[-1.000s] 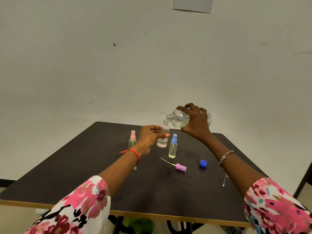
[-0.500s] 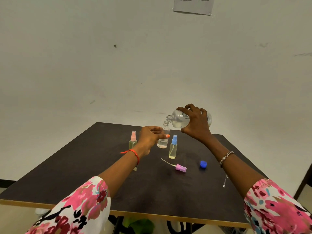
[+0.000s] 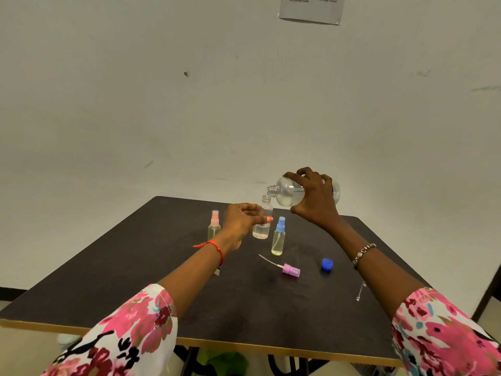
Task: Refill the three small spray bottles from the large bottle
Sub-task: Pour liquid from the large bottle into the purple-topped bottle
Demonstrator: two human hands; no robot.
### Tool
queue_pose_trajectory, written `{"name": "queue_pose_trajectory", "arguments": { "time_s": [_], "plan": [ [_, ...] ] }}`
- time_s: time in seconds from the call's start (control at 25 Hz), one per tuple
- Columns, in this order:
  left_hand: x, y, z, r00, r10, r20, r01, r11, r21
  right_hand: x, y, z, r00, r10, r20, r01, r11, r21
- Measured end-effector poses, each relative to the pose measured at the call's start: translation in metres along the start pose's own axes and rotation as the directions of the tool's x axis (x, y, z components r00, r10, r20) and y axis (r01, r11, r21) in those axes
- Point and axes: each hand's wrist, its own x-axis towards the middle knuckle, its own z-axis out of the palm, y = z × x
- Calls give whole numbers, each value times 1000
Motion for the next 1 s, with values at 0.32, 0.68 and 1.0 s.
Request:
{"name": "queue_pose_trajectory", "arguments": {
  "time_s": [0.32, 0.68, 1.0],
  "plan": [
    [0, 1, -1, 1000, -2, 0, 2, 1000, 1, 1, -3, -2, 1000, 4, 1, -4, 1000, -2],
    [0, 0, -2, 1000, -5, -3, 5, 1000, -3, 1, -4, -3, 1000, -2, 5, 2, 1000, 0],
    [-1, 1, -2, 1000, -2, -4, 2, 1000, 8, 2, -2, -1, 1000, -10, 9, 10, 1000, -17]
  ]
}}
